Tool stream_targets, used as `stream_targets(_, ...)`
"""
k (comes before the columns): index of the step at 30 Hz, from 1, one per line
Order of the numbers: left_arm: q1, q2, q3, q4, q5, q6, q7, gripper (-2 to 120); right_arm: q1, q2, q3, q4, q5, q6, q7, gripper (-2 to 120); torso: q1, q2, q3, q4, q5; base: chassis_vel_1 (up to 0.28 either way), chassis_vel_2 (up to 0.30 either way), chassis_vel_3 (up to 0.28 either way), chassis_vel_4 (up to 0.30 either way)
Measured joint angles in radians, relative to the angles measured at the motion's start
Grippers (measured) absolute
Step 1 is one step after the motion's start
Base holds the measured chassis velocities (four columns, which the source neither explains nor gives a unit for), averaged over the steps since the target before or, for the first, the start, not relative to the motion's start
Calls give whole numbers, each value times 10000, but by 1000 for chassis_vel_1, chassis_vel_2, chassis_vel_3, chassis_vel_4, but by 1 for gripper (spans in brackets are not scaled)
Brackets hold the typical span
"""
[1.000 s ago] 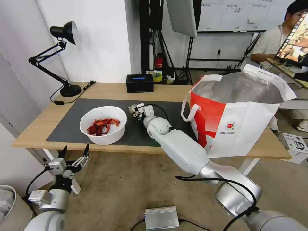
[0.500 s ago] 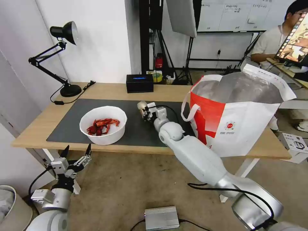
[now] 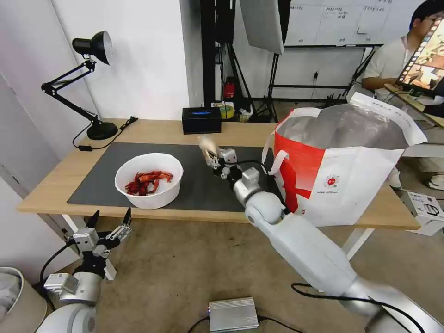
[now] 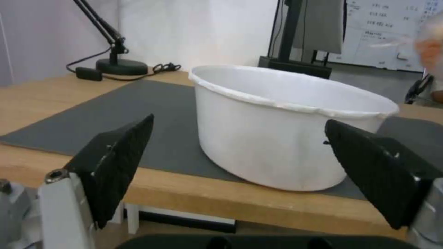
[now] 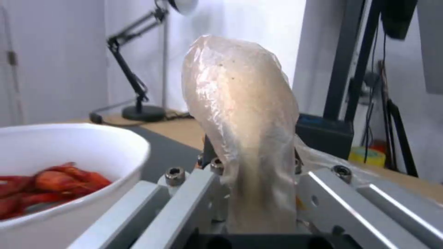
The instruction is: Pick up the trash from the table and place it into the takeout bag.
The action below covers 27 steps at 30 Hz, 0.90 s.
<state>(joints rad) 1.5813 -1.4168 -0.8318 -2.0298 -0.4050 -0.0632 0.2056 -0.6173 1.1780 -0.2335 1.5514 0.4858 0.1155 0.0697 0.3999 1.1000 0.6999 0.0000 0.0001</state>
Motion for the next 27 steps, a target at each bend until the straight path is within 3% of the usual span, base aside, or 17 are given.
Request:
stream_targets(13,22,113,20,-10,8,4,3,100,-2373,-1798,1383,2413,-72,1059,-1085,6,1,-1,0,-1,-1,0,0,0,0)
stream_targets(18,40,125,52,-8,17,4,4,100,-3071,-1902,2212,2764,87,1420,-1711,6,1,-1,0,1,1,0,0,0,0)
stream_targets(21,35,126,51,-8,17,4,5,100,-4308,-1743,3250,3285,298,1752,-2511,4,0,-1,0,-3,1,0,0,0,0)
stream_targets(27,31,99,53,-5,18,2,6,100,-5580,-1480,3926,3816,469,2340,-3358,4,1,0,0,-3,0,0,0,0,0)
